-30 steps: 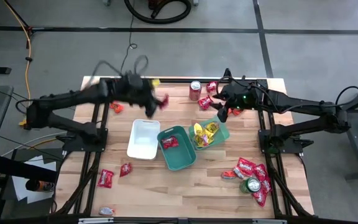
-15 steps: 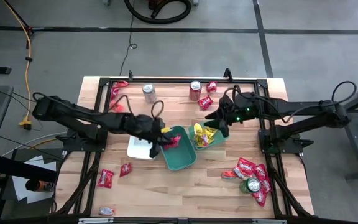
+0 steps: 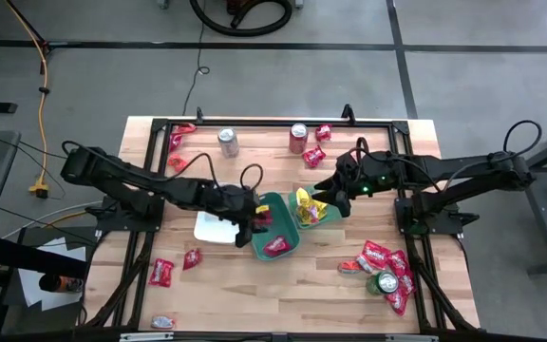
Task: Sort candy
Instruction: Put the red candy into the green bin
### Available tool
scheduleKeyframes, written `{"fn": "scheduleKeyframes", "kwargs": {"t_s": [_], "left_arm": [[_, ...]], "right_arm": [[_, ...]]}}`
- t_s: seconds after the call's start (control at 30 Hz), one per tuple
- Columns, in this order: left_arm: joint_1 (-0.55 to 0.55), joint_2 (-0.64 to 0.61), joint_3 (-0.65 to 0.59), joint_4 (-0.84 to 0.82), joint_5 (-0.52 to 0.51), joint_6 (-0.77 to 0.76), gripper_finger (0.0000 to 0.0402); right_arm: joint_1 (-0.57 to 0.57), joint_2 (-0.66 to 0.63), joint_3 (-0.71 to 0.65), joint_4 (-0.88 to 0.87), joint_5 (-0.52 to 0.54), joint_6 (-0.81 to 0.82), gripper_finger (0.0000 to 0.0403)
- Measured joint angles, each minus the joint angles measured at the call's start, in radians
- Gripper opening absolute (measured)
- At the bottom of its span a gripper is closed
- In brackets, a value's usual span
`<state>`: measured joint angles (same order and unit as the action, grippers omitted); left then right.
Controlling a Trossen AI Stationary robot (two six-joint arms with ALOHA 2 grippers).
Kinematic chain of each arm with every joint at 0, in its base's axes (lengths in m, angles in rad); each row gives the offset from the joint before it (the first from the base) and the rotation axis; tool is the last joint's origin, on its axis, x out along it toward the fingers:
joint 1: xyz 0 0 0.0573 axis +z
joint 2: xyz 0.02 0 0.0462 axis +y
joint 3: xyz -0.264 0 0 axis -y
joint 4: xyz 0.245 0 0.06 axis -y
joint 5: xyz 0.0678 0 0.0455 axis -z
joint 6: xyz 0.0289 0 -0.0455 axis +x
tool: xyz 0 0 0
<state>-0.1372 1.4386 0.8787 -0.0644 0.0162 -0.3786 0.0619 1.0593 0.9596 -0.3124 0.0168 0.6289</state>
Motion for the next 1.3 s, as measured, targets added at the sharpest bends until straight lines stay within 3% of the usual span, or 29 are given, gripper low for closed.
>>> {"fn": "scheduleKeyframes", "kwargs": {"t_s": [0.13, 0.27, 0.43, 0.67, 1.0, 1.3], "left_arm": [[0.042, -0.062, 0.081, -0.048, -0.002, 0.030, 0.0230], [0.087, -0.156, 0.113, -0.063, -0.003, 0.014, 0.0236], [0.113, -0.296, 0.113, -0.077, -0.080, 0.015, 0.0236], [0.112, -0.422, 0.114, -0.073, -0.215, 0.016, 0.0236], [0.112, -0.433, 0.114, -0.099, -0.250, 0.015, 0.0236], [0.112, -0.420, 0.113, -0.110, -0.259, 0.013, 0.0236]], "right_arm": [[-0.031, -0.008, 0.000, -0.023, 0.063, -0.012, 0.0201], [-0.139, 0.011, 0.000, -0.084, 0.145, -0.007, 0.0201], [-0.355, 0.118, 0.000, -0.164, 0.103, 0.012, 0.0192], [-0.599, 0.372, 0.000, -0.215, 0.033, 0.003, 0.0186], [-0.644, 0.599, 0.000, -0.061, 0.024, -0.135, 0.0185], [-0.644, 0.718, 0.000, 0.060, 0.111, -0.158, 0.0185]]}}
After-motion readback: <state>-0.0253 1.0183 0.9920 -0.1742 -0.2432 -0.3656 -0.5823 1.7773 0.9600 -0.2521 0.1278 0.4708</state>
